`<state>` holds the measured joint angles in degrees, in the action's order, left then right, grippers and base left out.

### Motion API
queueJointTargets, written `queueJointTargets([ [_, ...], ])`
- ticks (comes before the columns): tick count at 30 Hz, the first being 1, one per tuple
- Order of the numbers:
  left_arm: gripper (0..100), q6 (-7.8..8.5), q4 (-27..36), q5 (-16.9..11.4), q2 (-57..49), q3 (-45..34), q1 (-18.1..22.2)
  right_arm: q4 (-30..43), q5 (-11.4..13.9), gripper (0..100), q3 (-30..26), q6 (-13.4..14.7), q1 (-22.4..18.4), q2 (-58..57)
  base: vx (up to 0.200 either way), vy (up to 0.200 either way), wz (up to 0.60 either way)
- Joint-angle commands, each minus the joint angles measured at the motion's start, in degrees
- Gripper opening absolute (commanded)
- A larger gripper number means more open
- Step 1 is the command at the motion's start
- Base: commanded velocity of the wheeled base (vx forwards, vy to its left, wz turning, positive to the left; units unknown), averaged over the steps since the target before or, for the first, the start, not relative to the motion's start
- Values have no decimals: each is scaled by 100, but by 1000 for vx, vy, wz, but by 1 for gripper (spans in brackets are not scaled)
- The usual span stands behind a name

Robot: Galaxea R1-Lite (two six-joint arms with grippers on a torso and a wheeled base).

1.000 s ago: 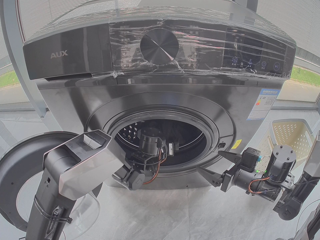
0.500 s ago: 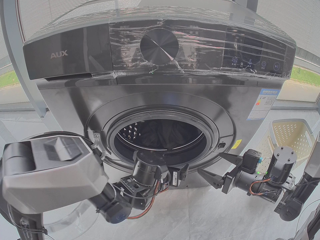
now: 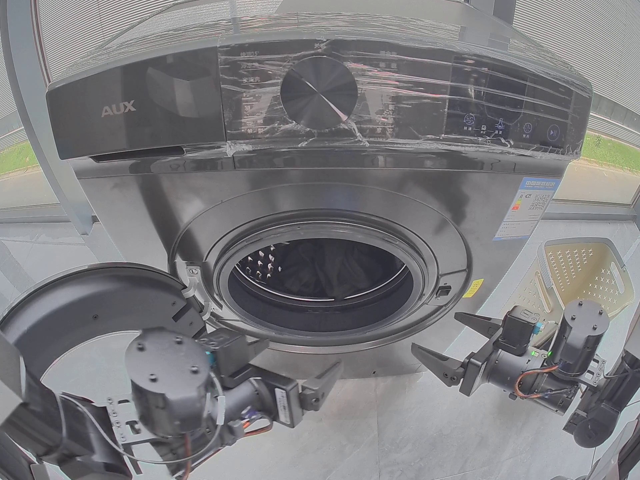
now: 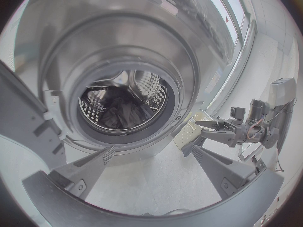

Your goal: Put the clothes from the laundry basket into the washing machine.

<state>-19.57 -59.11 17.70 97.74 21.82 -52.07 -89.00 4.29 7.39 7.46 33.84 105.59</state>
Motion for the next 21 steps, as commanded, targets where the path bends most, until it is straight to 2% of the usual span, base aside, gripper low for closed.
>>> queueJointTargets([
  [1,100,-47,-13,111,-1126,-609,12,-38,-280,100,-440,1,-71,-434,0,0,0],
  [5,100,14,-30,181,-1311,-776,118,-21,-332,100,-739,1,-238,-742,0,0,0],
  [11,100,58,-39,190,-1354,-881,452,278,-429,100,-739,-17,-659,-1208,0,0,0],
  [15,100,76,-39,199,-1425,-1092,540,718,-491,100,-739,10,-739,-1507,-200,0,0],
  [17,100,85,-101,199,-1495,-1189,592,999,-622,100,-739,19,-721,-1726,-200,0,0],
  [20,100,260,-188,199,-1627,-1286,698,1351,-754,100,-739,36,-659,-1929,-200,0,0],
  [21,100,445,-232,190,-1706,-1338,786,1597,-763,100,-739,36,-642,-2113,-200,0,0],
])
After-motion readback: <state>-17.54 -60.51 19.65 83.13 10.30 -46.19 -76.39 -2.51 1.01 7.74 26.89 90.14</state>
